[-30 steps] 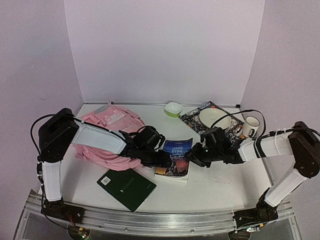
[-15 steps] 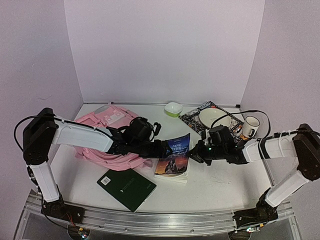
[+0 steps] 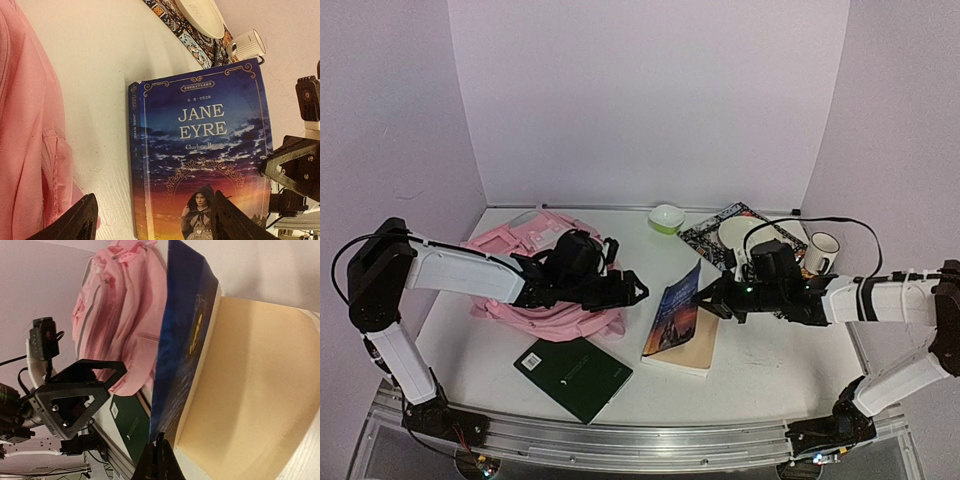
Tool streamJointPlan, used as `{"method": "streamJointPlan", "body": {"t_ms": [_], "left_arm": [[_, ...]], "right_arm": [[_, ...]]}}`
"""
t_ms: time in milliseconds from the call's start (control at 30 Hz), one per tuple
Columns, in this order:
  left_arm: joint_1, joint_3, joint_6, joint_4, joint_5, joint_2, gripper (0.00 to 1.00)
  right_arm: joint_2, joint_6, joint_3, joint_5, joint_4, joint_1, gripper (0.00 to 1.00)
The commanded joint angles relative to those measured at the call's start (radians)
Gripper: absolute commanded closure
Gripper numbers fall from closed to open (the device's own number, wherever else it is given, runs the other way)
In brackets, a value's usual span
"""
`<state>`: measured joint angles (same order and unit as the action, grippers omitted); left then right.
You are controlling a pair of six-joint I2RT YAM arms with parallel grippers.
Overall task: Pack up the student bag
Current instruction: Adjust the book at the center of the board, then pick up the book from the center of the board.
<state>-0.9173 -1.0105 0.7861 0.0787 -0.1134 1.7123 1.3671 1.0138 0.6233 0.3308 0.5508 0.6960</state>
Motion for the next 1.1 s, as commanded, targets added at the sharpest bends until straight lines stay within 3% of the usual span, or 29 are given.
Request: {"method": "streamJointPlan", "body": {"t_ms": [0, 167, 400, 800, 1067], "left_arm": [[-0.002, -0.006, 0.008, 0.047, -0.057, -0.011, 0.22], [-0.025, -0.034, -0.011, 0.048, -0.086, 0.047, 0.22], [-0.041, -0.087, -0.040, 0.043, -0.098, 0.121, 0.23], [-0.070, -0.169, -0.055, 0.029, -0.137, 0.254, 0.23], [-0.091, -0.199, -0.048, 0.028, -0.159, 0.291, 0.25]], "right_arm": [[-0.061, -0.083, 0.053, -0.164, -0.250, -0.004, 0.79], [-0.076, -0.133, 0.049, -0.286, -0.400, -0.004, 0.54], [0.020, -0.168, 0.102, -0.330, -0.481, -0.004, 0.28], [0.217, -0.155, 0.152, -0.204, -0.369, -0.002, 0.24], [0.225, -0.102, 0.166, -0.075, -0.244, 0.000, 0.27]]}}
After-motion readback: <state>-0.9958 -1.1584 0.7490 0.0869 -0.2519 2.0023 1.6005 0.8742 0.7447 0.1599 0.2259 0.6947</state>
